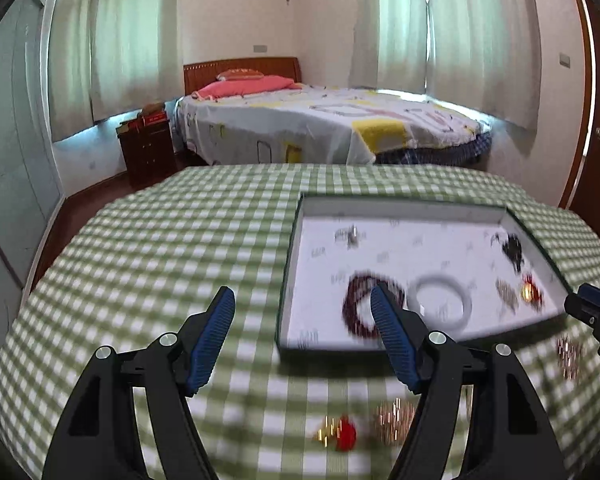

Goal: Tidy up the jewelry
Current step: 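Grasp the red charm with the left tool while the right tool approaches the gold pearl brooch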

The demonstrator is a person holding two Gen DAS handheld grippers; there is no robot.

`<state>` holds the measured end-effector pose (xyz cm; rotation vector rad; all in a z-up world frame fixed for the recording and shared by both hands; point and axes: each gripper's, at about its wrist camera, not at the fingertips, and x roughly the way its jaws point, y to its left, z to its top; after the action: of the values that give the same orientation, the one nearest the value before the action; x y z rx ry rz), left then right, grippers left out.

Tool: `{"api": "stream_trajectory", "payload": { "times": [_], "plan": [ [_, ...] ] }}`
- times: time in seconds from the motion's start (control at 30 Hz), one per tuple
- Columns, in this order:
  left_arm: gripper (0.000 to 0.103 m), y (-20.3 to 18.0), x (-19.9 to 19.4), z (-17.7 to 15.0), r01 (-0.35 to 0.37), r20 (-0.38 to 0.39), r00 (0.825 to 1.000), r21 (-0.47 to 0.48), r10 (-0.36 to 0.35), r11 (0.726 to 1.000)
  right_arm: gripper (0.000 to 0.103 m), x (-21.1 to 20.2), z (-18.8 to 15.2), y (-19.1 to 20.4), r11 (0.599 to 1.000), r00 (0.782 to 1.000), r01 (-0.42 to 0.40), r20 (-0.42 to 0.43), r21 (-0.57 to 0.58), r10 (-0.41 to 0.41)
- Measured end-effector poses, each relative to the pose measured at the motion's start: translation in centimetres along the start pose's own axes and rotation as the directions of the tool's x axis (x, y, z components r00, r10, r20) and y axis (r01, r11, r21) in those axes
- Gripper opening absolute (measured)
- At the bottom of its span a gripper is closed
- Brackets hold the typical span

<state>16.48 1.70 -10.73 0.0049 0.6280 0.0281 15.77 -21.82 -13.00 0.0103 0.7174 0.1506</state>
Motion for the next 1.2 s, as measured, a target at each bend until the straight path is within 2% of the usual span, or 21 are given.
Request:
{"api": "stream_trajectory", "payload": {
  "times": [0.27, 0.57, 0.8, 0.93, 1.0, 1.2],
  "plan": [
    [0.067, -0.5, -0.7, -3.9, -0.004, -0.069, 0.998, 0.018, 0.005, 1.000, 0.039, -0.9, -3.1, 0.1, 1.000, 0.999, -0.010, -0.039, 0.015, 0.010],
    [0.058, -0.5, -0.2, -5.1, -0.004, -0.125, 0.992, 0.020, 0.007, 1.000, 0.039, -1.2, -4.4, -0.2, 0.999, 0.998, -0.015, -0.055, 0.029, 0.017],
    [0.057, -0.7, 0.0, -6.1, 0.002, -0.159, 0.987, 0.033, 0.004, 0.999, 0.039, -1.2, -4.5, -0.4, 0.999, 0.998, -0.016, -0.054, 0.034, 0.018],
    [0.048, -0.6, 0.4, -6.3, 0.014, -0.180, 0.984, 0.028, -0.009, 1.000, 0.039, -1.2, -4.5, -0.4, 0.999, 0.998, -0.016, -0.057, 0.034, 0.018],
    [0.037, -0.6, 0.6, -6.4, 0.021, -0.192, 0.981, 0.029, -0.016, 0.999, 0.039, -1.2, -4.6, -0.4, 0.999, 0.998, -0.015, -0.057, 0.034, 0.017],
    [0.022, -0.8, 0.7, -6.5, 0.027, -0.186, 0.982, 0.047, -0.017, 0.999, 0.039, -1.1, -4.7, -0.8, 0.999, 0.998, -0.009, -0.060, 0.042, 0.011]
  ]
}}
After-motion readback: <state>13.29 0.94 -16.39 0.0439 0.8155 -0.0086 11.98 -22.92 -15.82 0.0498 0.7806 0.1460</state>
